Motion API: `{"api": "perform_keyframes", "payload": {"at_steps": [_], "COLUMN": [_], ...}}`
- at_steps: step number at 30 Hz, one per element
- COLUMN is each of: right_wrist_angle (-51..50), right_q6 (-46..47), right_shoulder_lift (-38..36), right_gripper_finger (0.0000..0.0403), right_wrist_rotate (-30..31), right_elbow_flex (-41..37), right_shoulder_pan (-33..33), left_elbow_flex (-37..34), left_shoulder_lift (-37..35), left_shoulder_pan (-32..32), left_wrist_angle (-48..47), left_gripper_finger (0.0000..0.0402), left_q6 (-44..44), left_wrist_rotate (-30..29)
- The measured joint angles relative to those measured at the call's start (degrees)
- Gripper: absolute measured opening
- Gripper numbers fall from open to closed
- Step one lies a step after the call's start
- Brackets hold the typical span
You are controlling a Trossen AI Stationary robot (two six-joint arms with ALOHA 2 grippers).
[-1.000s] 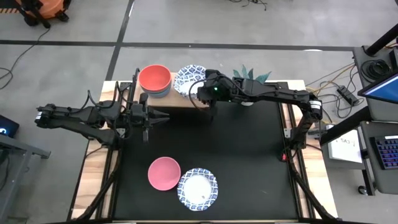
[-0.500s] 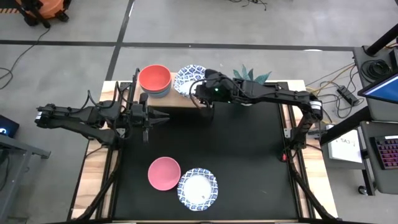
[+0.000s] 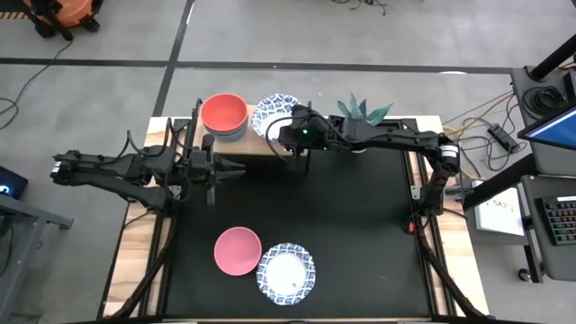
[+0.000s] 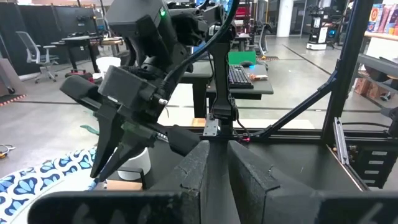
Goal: Place and stack bowls onto a shelf
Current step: Stack the right white patterned bowl on top of the other white patterned bowl on the shelf
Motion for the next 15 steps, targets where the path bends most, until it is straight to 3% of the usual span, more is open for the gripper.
{"api": "perform_keyframes", "payload": {"at_steps": [15], "right_wrist_angle": [10.5], "right_q6": [1.0], "right_shoulder_lift": [0.0], "right_gripper_finger": [0.0027], "right_wrist_rotate": [0.0], "right_elbow_flex": [-6.7], "right_shoulder_pan": [-1.9], "left_elbow_flex": [0.0], "left_shoulder_lift": [0.0], "left_shoulder_pan": [0.0], "left_wrist_angle": [0.0], "left_gripper_finger": [0.0039], "left_q6": [0.2], "left_wrist_rotate": [0.0]}}
